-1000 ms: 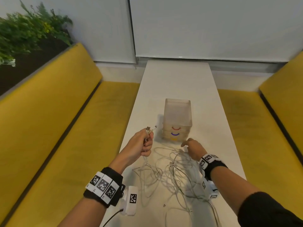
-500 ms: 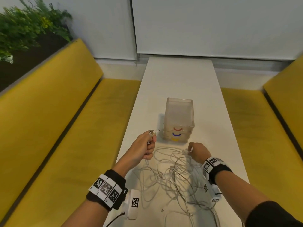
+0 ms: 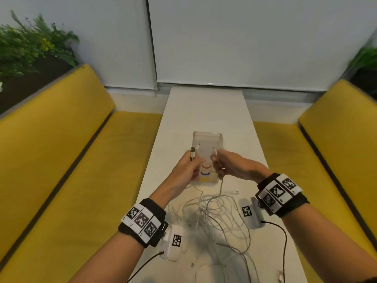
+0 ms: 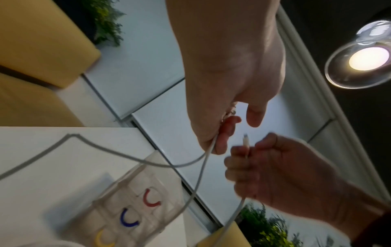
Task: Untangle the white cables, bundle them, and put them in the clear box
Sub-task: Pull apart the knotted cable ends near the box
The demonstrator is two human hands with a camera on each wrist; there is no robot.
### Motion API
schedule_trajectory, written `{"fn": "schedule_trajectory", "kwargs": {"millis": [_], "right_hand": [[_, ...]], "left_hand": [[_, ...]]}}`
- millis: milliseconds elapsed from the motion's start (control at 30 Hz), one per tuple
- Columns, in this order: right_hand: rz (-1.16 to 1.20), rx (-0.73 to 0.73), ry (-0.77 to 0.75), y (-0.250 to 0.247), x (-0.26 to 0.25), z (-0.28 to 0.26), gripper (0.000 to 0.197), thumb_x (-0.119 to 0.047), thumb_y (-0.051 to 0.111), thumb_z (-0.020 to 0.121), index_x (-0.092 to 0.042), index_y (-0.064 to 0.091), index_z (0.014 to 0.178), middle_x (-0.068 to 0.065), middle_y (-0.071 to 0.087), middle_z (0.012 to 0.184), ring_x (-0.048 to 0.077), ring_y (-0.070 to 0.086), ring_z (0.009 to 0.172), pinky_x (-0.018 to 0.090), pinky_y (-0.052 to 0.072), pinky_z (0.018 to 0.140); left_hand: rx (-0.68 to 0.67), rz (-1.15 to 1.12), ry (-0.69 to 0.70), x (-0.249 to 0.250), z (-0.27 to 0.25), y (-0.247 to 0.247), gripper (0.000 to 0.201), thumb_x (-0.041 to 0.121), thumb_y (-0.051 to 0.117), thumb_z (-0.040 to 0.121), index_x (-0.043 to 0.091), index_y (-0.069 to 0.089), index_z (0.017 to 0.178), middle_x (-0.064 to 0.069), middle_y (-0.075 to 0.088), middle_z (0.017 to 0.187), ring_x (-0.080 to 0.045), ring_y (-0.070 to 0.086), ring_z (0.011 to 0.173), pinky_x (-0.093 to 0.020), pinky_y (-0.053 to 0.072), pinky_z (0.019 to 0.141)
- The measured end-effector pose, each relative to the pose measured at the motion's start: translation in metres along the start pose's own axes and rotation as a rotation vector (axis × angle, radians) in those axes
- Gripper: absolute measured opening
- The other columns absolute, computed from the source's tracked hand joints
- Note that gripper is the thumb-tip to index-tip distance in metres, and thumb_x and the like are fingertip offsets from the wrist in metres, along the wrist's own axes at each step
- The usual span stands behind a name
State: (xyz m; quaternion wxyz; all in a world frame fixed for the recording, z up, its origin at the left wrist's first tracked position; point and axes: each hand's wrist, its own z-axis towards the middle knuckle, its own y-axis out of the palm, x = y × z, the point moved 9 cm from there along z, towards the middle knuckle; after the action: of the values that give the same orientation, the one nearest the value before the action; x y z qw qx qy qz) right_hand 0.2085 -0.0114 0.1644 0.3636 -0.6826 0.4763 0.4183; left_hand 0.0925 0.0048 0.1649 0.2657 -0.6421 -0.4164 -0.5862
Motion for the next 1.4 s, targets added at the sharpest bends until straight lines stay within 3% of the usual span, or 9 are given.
{"fn": "schedule_trajectory", "kwargs": {"millis": [167,367,500,667,733,867,1033,1133,1400], "right_hand": [[-0.223,-0.111,-0.158,0.039,-0.038,-0.026,0.024,0.000,0.031,0.103,-0.008,0.054,0.102,0.013,0.051,0.085,0.013,0.054,0.074,0.030,0.054,0.076],[-0.437,0.013,-0.324,0.040,-0.065,-0.047,0.025,-0.010,0.038,0.105,0.003,0.060,0.108,0.011,0.071,0.088,0.038,0.067,0.079,0.053,0.057,0.082],[-0.226,0.060,-0.375,0.039,-0.058,-0.050,0.020,-0.022,0.055,0.100,-0.004,0.054,0.091,0.005,0.057,0.066,0.025,0.053,0.063,0.032,0.049,0.062],[-0.262,0.190,-0.309,0.028,-0.009,-0.047,0.041,-0.037,0.054,0.100,-0.007,0.053,0.072,0.008,0.048,0.065,0.014,0.047,0.060,0.025,0.040,0.061],[-0.282,0.210,-0.327,0.027,-0.012,-0.048,0.043,-0.038,0.049,0.101,-0.006,0.051,0.072,0.007,0.046,0.068,0.015,0.046,0.061,0.027,0.040,0.063],[-0.349,0.219,-0.372,0.037,-0.048,-0.052,0.040,-0.036,0.036,0.105,-0.012,0.051,0.076,-0.009,0.043,0.069,0.003,0.040,0.059,0.021,0.036,0.062],[-0.239,0.113,-0.413,0.037,-0.074,-0.065,0.039,-0.014,0.034,0.099,-0.025,0.062,0.075,-0.006,0.043,0.067,0.006,0.033,0.058,0.022,0.031,0.056],[-0.173,0.119,-0.441,0.029,-0.073,-0.070,0.025,-0.014,0.041,0.095,-0.011,0.066,0.096,0.000,0.050,0.076,0.007,0.040,0.063,0.021,0.035,0.059],[-0.190,0.120,-0.480,0.017,-0.069,-0.076,0.017,-0.009,0.059,0.095,-0.010,0.054,0.112,0.012,0.055,0.077,0.013,0.048,0.065,0.021,0.042,0.059]], "left_hand": [[0.044,0.089,0.172,0.028,-0.009,0.005,0.010,0.024,0.059,0.100,0.016,0.057,0.095,0.010,0.058,0.065,-0.011,0.056,0.059,-0.030,0.052,0.064],[0.187,0.329,0.395,0.054,-0.027,-0.004,0.018,0.035,0.064,0.095,0.019,0.057,0.095,-0.008,0.056,0.080,-0.026,0.058,0.074,-0.041,0.050,0.070],[0.249,0.165,0.557,0.090,-0.047,-0.004,0.017,0.029,0.045,0.106,0.013,0.045,0.101,-0.004,0.062,0.082,-0.003,0.053,0.060,-0.025,0.044,0.062],[0.402,-0.045,0.698,0.147,-0.073,-0.031,0.017,0.026,0.032,0.109,0.010,0.037,0.105,0.005,0.042,0.062,-0.006,0.042,0.057,-0.020,0.047,0.066],[0.326,-0.046,0.698,0.151,-0.075,-0.025,0.015,0.029,0.034,0.109,0.015,0.040,0.108,0.010,0.043,0.059,-0.010,0.051,0.061,-0.036,0.058,0.080],[-0.005,0.086,0.502,0.121,-0.061,0.017,0.021,0.040,0.057,0.098,0.029,0.043,0.109,0.009,0.048,0.061,-0.011,0.048,0.046,-0.033,0.045,0.043],[-0.058,0.519,0.376,0.081,-0.043,0.020,0.045,0.049,0.077,0.078,0.029,0.057,0.112,0.000,0.074,0.097,-0.017,0.073,0.089,-0.040,0.060,0.079],[-0.036,0.678,0.414,0.095,-0.046,0.016,0.034,0.042,0.078,0.082,0.023,0.063,0.106,0.011,0.066,0.077,0.006,0.062,0.068,-0.012,0.045,0.056],[0.028,0.532,0.523,0.118,-0.053,-0.001,0.036,0.046,0.065,0.092,0.027,0.060,0.062,0.012,0.046,0.050,-0.012,0.036,0.048,-0.030,0.029,0.050]]}}
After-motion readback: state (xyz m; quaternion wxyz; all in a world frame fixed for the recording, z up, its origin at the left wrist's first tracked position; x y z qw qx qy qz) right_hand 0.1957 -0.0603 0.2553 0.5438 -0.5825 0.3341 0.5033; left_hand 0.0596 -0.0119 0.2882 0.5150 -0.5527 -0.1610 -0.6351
